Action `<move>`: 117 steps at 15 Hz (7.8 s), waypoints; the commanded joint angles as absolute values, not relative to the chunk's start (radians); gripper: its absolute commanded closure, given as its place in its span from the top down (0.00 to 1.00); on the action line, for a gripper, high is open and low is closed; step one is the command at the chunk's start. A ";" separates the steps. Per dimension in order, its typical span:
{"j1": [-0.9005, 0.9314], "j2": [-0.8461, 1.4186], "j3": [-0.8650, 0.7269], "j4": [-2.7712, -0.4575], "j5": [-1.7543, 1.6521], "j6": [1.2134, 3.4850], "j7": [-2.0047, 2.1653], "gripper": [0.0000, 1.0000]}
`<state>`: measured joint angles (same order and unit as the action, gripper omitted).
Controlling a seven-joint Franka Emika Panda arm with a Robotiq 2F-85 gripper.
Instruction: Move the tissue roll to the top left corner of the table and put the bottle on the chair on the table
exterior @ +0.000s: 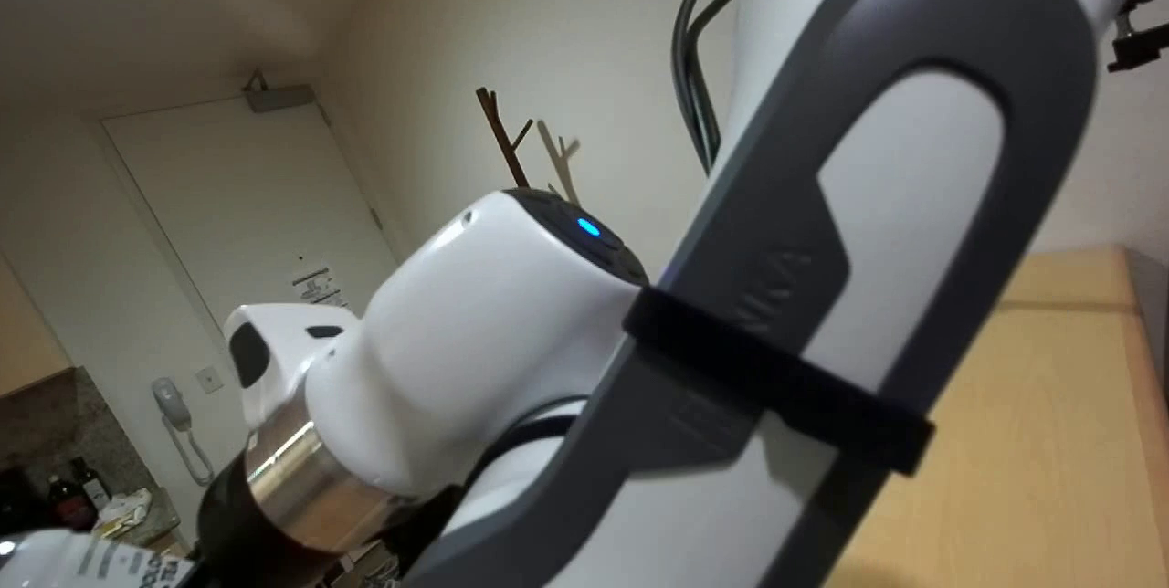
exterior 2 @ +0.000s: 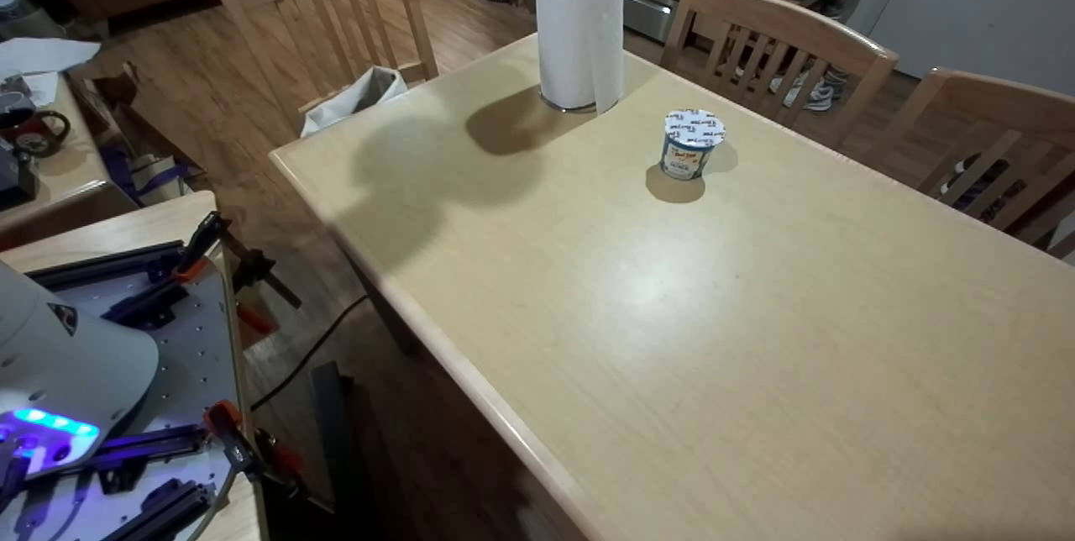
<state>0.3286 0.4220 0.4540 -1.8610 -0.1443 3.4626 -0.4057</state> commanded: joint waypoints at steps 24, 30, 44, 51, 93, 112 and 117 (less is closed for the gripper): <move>0.811 0.210 -0.202 -1.911 0.451 3.455 -0.490 0.29; 1.085 0.202 -0.567 -2.004 0.780 3.454 -0.553 0.29; 1.407 0.449 -1.090 -1.954 1.046 3.454 -0.515 0.29; 1.515 0.492 -1.234 -2.059 1.185 3.454 -0.519 0.54; 1.789 0.897 -1.280 -2.365 1.666 3.453 -0.405 0.29; 1.787 1.168 -1.052 -2.444 1.829 3.454 -0.374 0.29; 1.784 1.161 -1.026 -2.436 1.825 3.454 -0.385 0.54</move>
<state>1.7840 1.1606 -1.0261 -2.4359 1.8253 3.4539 -0.3846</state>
